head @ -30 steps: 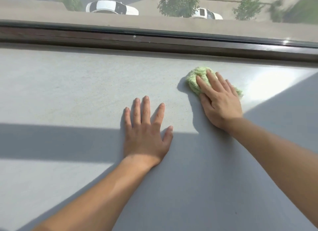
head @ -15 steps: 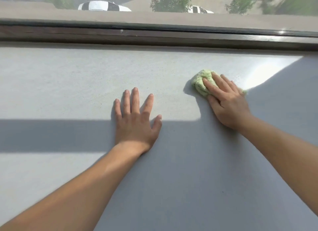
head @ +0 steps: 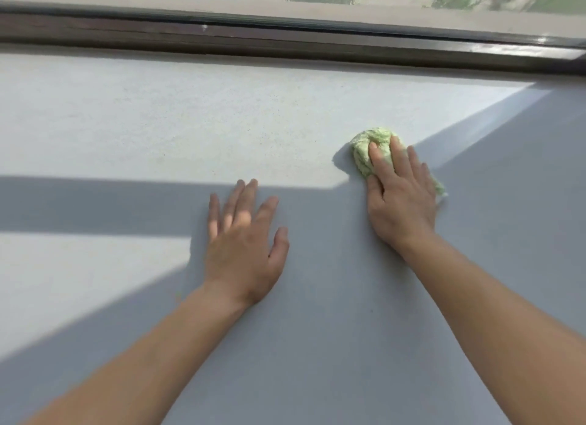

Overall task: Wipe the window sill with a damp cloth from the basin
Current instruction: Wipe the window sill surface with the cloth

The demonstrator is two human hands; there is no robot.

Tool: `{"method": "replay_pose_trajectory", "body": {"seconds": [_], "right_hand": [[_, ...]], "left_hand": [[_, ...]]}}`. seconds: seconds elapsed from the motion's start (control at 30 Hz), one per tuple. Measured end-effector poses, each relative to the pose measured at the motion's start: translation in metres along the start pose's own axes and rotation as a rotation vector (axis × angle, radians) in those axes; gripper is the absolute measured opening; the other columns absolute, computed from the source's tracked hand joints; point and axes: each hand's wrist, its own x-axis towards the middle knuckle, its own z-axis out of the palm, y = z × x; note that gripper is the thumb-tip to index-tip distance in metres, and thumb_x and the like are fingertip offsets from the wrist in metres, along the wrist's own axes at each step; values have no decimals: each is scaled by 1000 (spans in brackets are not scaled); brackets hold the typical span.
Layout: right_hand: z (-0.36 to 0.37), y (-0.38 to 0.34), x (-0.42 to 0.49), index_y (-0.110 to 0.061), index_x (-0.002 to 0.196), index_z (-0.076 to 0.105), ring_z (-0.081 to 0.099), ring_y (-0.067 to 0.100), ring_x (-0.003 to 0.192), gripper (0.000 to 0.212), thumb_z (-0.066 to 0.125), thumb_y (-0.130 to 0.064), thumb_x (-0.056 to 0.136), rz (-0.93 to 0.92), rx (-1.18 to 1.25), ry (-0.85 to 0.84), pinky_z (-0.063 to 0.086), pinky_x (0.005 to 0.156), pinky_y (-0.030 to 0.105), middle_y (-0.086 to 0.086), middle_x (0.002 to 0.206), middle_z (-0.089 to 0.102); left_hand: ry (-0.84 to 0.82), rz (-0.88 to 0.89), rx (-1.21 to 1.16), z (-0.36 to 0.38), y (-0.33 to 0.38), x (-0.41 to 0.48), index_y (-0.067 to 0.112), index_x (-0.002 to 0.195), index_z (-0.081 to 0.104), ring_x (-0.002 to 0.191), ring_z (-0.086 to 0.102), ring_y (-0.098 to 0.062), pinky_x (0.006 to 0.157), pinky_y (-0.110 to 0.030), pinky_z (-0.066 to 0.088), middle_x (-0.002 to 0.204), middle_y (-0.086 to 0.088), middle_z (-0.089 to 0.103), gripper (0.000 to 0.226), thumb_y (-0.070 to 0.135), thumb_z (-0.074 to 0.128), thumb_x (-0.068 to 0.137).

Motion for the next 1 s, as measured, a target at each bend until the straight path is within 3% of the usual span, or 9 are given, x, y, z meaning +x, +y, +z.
{"method": "replay_pose_trajectory", "body": {"seconds": [0.07, 0.23, 0.43, 0.5, 0.6, 0.7, 0.83, 0.9, 1.0], "right_hand": [[8, -17, -24, -41, 152, 27, 8, 25, 153, 53, 36, -33, 100, -49, -10, 19, 3, 123, 42, -4, 166, 13], [6, 7, -84, -40, 152, 31, 12, 24, 153, 52, 35, -39, 100, -517, -104, -140, 8, 123, 42, -5, 165, 17], [-6, 22, -62, -42, 154, 22, 2, 22, 153, 53, 33, -35, 102, -49, -8, -50, -2, 123, 39, -6, 167, 7], [2, 11, -95, -38, 154, 25, 5, 26, 153, 55, 36, -32, 101, -134, -23, -39, 2, 123, 44, -2, 166, 11], [9, 17, -156, -36, 152, 31, 13, 30, 152, 57, 42, -32, 97, -425, -81, -83, 11, 122, 49, 1, 165, 20], [4, 42, -163, -38, 151, 35, 17, 28, 152, 51, 40, -35, 100, -593, -99, -145, 16, 121, 49, -2, 164, 23], [1, 35, -151, -40, 152, 31, 10, 25, 153, 53, 37, -33, 100, -257, -36, -69, 5, 124, 43, -5, 165, 15], [10, 13, -170, -37, 153, 30, 10, 28, 153, 55, 39, -31, 99, -116, 1, -8, 7, 123, 47, -2, 165, 16], [30, -8, -221, -35, 153, 30, 11, 31, 152, 60, 45, -30, 95, -283, -25, -6, 13, 121, 52, 2, 165, 19]], "left_hand": [[-13, -14, 15, 8, 10, -23, 16, 140, 51, 148, 22, -31, 120, -58, 7, 156, -18, 34, 59, 45, 34, 91], [-64, 17, 145, 24, 14, -43, 19, 154, 30, 153, 3, -27, 120, -56, 0, 164, -14, 12, 69, 52, 27, 93], [-94, -9, 193, 30, 12, -39, 24, 157, 14, 152, -12, -21, 119, -52, -9, 166, -9, -3, 70, 58, 11, 96], [-93, -21, 180, 30, 12, -37, 26, 157, 13, 152, -13, -19, 119, -51, -10, 166, -7, -4, 69, 56, 10, 95], [-84, -33, 166, 30, 15, -36, 26, 156, 15, 152, -11, -19, 120, -51, -9, 166, -7, -2, 67, 53, 11, 95], [-86, -33, 172, 29, 18, -37, 28, 156, 15, 152, -11, -18, 120, -50, -10, 166, -7, -2, 67, 53, 13, 94], [-93, -37, 164, 27, 18, -39, 35, 155, 18, 152, -10, -19, 120, -50, -11, 166, -8, -1, 66, 57, 15, 93], [-84, -33, 150, 26, 15, -45, 38, 153, 21, 152, -9, -19, 120, -50, -11, 166, -8, 1, 64, 58, 17, 93], [-81, -15, 123, 26, 11, -52, 39, 150, 28, 152, -6, -20, 120, -50, -10, 166, -5, 5, 61, 55, 20, 92]]}}
